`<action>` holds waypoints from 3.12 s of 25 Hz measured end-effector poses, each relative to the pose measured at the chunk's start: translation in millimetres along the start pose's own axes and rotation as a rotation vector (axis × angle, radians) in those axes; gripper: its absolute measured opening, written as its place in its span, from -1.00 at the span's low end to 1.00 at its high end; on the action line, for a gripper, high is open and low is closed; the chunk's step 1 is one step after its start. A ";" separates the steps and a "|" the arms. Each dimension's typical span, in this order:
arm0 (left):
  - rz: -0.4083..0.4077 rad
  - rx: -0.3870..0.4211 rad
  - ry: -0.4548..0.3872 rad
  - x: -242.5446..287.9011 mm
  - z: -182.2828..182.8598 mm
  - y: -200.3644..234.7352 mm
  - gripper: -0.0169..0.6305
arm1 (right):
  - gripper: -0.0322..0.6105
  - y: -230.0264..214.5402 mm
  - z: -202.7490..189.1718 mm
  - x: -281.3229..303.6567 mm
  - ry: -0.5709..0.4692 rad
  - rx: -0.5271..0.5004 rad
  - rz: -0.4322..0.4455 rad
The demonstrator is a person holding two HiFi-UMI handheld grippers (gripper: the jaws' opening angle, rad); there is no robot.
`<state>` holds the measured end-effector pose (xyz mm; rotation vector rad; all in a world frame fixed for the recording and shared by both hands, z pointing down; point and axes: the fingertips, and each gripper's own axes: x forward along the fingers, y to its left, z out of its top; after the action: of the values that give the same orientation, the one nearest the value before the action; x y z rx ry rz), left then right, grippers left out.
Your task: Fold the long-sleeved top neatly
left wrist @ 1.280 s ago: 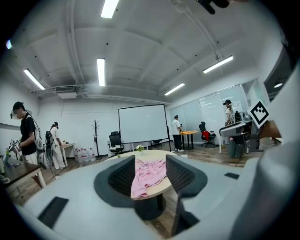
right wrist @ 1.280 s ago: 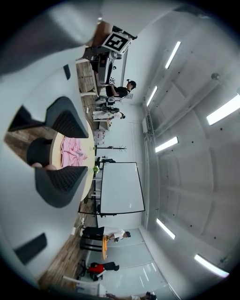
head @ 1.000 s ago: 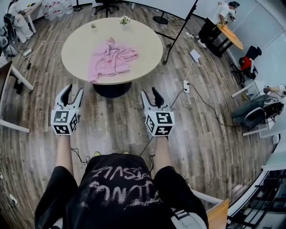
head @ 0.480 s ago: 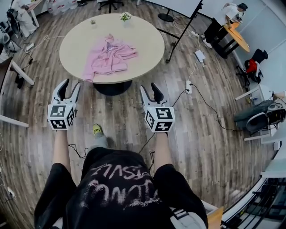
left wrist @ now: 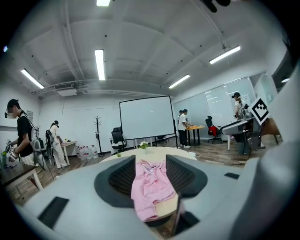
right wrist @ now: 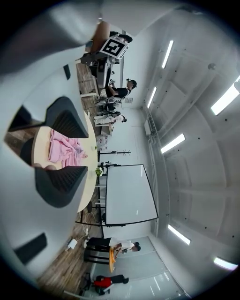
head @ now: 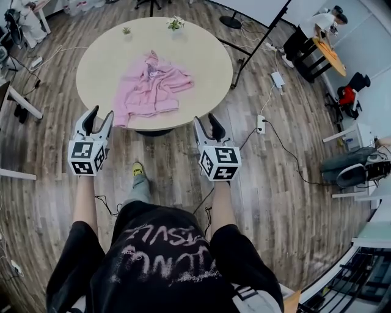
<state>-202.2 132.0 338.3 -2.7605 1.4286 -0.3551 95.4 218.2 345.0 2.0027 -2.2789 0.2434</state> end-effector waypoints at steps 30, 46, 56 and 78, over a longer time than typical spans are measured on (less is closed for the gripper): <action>-0.323 0.058 0.211 320.0 -50.5 147.2 -0.32 | -0.30 -15.0 -34.4 327.3 0.343 -0.118 0.021; -0.487 0.241 0.408 469.8 -121.4 111.1 -0.32 | -0.27 -33.9 -129.3 443.0 0.549 -0.158 0.289; -0.571 0.363 0.492 527.9 -164.9 90.7 -0.32 | -0.30 -34.6 -168.0 459.7 0.628 -0.168 0.388; -0.616 0.453 0.526 539.9 -172.9 72.0 -0.80 | -0.23 -25.1 -185.8 457.3 0.685 -0.371 0.535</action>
<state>5.0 -329.9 603.4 -2.7258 0.3746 -1.3008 54.2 -196.7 610.4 0.9098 -2.1203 0.4249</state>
